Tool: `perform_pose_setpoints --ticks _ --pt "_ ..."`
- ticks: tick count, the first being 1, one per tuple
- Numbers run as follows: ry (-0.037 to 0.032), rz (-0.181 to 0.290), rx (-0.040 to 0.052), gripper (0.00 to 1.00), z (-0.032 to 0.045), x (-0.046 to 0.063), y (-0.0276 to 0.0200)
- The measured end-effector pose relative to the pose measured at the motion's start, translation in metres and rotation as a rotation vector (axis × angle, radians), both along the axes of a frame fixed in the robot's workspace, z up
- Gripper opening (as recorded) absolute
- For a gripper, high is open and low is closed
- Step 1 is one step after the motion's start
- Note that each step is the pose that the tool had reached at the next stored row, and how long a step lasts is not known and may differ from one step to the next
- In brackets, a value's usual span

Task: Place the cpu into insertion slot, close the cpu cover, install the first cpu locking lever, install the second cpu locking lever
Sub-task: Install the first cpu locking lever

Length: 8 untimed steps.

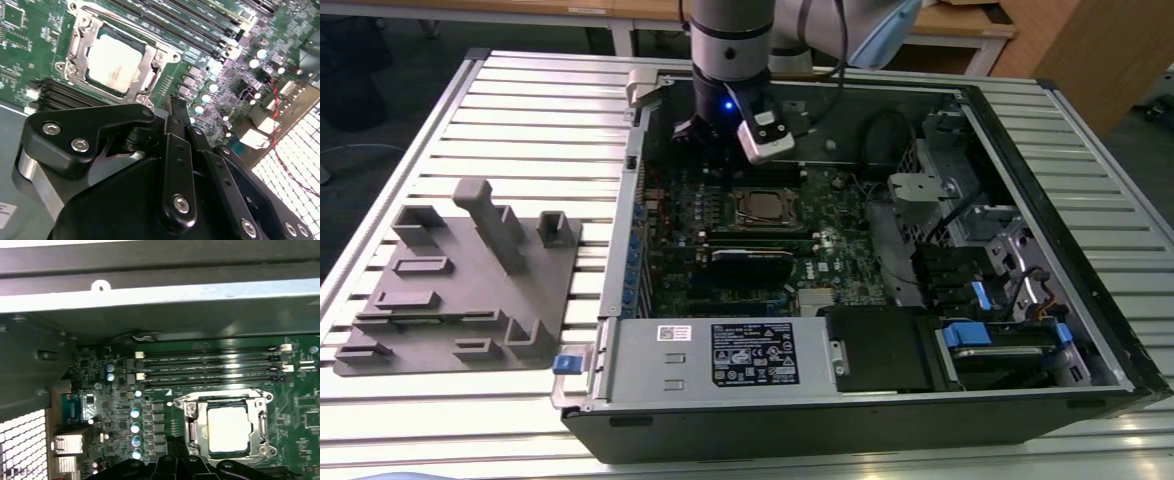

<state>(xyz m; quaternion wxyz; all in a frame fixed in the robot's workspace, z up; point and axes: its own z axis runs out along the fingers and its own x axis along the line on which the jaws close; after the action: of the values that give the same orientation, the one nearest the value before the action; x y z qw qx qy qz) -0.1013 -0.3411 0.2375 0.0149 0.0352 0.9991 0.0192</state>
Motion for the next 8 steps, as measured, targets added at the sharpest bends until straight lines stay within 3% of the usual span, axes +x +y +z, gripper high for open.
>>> perform_pose_setpoints --ticks 8 --pt "0.0 -0.001 0.0 0.11 0.0 -0.0043 0.0"
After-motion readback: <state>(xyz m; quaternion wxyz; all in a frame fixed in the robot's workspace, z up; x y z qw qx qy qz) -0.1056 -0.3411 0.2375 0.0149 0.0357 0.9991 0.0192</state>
